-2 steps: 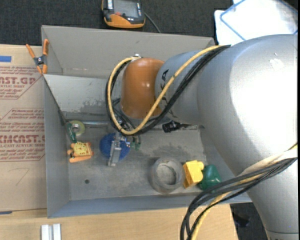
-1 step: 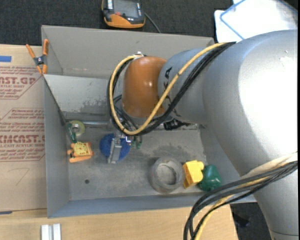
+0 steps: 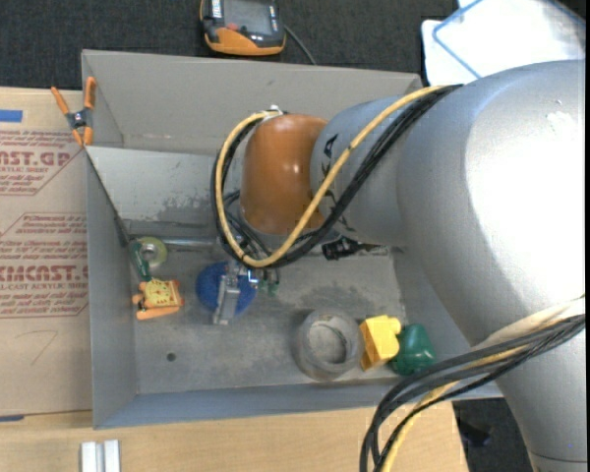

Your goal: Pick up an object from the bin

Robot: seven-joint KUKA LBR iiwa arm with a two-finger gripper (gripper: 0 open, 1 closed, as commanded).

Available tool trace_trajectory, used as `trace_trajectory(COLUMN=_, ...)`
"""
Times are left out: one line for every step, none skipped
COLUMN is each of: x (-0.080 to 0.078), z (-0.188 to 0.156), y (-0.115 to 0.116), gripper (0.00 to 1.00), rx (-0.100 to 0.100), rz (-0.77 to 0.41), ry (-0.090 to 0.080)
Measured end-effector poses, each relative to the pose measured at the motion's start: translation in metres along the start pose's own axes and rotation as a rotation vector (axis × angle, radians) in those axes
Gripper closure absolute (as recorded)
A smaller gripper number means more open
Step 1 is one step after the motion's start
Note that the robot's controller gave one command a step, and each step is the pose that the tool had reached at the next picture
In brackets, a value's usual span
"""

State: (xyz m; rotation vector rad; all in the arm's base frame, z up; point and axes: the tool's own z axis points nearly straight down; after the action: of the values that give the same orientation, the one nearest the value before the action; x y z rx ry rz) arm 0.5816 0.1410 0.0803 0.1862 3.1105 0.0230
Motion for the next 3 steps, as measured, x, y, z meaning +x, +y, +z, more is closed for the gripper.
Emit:
trace_trajectory(x=0.030, z=-0.012, y=0.021, gripper=0.00, rx=0.000, rz=-0.321, ry=-0.002)
trace_trajectory(x=0.021, z=-0.001, y=0.001, gripper=0.00, rx=0.000, rz=-0.008, ry=0.003)
trace_trajectory(x=0.035, z=0.004, y=0.011, gripper=0.00, rx=-0.002, rz=-0.292, ry=-0.002)
